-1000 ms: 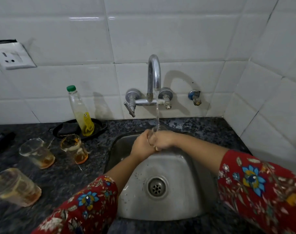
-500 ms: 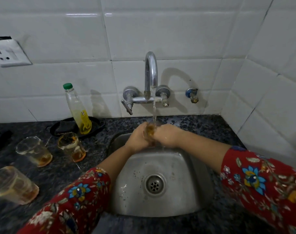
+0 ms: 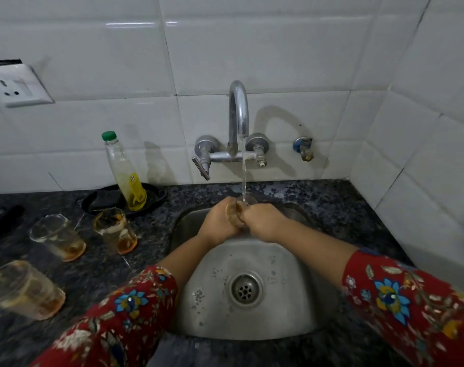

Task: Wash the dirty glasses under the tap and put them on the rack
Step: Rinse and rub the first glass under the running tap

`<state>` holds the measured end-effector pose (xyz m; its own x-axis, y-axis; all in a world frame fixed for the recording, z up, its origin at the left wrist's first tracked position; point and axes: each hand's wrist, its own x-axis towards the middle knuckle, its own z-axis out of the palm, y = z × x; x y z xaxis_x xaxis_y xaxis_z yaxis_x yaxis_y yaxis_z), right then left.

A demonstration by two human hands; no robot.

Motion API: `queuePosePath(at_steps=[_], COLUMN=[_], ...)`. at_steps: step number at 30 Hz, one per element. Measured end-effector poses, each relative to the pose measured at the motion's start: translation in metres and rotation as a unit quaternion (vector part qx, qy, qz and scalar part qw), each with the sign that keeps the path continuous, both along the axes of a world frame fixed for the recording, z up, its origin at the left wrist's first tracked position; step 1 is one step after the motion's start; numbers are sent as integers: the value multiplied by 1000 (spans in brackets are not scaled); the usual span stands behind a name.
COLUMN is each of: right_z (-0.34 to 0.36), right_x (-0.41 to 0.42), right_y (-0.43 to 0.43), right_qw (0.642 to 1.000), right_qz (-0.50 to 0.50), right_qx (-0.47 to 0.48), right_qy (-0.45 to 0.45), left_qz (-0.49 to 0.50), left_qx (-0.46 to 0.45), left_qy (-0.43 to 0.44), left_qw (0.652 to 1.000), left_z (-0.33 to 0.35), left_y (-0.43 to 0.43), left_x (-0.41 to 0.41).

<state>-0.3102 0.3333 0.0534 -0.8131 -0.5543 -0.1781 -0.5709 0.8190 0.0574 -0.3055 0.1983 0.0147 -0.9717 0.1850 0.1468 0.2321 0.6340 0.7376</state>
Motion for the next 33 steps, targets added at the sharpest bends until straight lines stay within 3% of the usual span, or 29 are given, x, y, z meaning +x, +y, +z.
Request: queuePosePath(at_steps=[1, 3, 5, 7, 9, 11, 13, 16, 17, 18, 20, 23, 25, 26, 28, 29, 31, 33], right_z=[-6, -15, -23, -24, -23, -26, -29, -32, -31, -31, -35, -43, -44, -41, -31, -28, -12, -2], right_x=[1, 3, 7, 11, 16, 19, 22, 26, 29, 32, 38, 43, 30, 18, -5, -14, -13, -6], right_y=[-6, -17, -23, -24, -21, -17, -13, -2, -1, -1, -5, -10, -1, 7, 16, 17, 8, -6], right_qw=[993, 935, 848, 731, 624, 553, 502, 470, 471, 495, 577, 778, 922, 965, 966, 961, 978, 996], right_qz=[-75, -180, -219, -281, -326, -352, -395, -416, -417, -409, -372, -171, 15, 105, 248, 263, 198, 63], right_qx=[-63, -224, -378, -491, -547, -562, -569, -590, -597, -599, -608, -539, -348, -231, -44, 7, 43, -23], right_qy=[-68, -208, -300, -381, -453, -504, -518, -507, -498, -479, -399, -273, -168, -72, 66, 82, 41, -63], left_qz=[35, 89, 87, 55, 35, 28, 26, 21, 18, 18, 20, 23, -14, -33, -46, -38, 15, 65], left_qx=[-8, -53, -151, -261, -372, -451, -507, -549, -550, -539, -475, -244, -119, -78, -9, 8, 38, 72], left_qy=[-9, -10, 8, 28, 45, 41, 42, 54, 50, 46, 30, -64, -111, -117, -115, -108, -78, -31], left_qw=[999, 995, 985, 963, 927, 891, 860, 834, 834, 841, 879, 967, 987, 989, 992, 993, 996, 995], left_z=[-2, -6, -8, -4, 0, 2, 3, 4, 3, 2, -2, -12, -19, -22, -25, -23, -21, -21], left_y=[2, -2, -10, -18, -24, -27, -30, -33, -35, -37, -40, -39, -38, -37, -30, -25, -12, -1], left_x=[3, 6, 8, 9, 9, 9, 8, 8, 7, 6, 4, 1, -1, -1, -1, 1, 3, 4])
